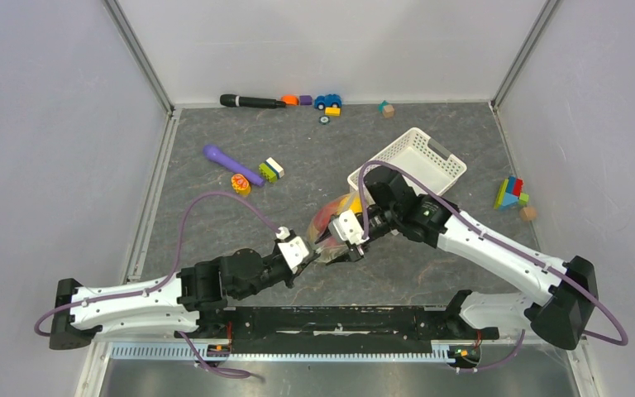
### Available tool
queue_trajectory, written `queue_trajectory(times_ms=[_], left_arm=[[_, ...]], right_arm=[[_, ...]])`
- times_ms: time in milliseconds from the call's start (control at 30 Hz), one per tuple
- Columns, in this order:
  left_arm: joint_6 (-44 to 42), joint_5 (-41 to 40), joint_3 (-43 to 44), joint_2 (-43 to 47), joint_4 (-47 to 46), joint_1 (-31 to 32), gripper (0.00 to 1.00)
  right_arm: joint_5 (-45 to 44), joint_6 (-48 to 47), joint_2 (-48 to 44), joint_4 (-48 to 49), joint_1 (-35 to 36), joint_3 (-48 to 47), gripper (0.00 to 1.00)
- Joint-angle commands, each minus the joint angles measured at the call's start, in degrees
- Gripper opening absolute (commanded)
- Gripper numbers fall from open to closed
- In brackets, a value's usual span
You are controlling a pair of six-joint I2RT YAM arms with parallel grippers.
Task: Place the food in the zip-top bag and seal the zipper
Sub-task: Zip the zipper food storage bag at the center of the board.
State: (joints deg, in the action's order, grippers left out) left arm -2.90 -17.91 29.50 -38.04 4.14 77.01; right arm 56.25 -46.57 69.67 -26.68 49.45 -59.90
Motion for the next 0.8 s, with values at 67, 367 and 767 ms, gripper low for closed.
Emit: queue_trajectory(times_ms=[67, 367, 767], left_arm=[[-1.92, -0.39, 0.54, 1.61, -3.86, 0.28, 0.02], [-1.91, -0.03, 0.26, 2.03, -3.88, 0.26, 0.02], [-1.59, -0.46, 0.12, 2.50, -3.86, 0.30, 0.02]], right_arm=[[-1.75, 1.65, 2.18, 1.87, 0.83, -2.96, 0.51], [-2.61, 2.36, 3.03, 1.91, 1.44, -3.57, 0.42], [-4.66, 2.05, 2.78, 2.75, 1.79, -3.58, 0.10]])
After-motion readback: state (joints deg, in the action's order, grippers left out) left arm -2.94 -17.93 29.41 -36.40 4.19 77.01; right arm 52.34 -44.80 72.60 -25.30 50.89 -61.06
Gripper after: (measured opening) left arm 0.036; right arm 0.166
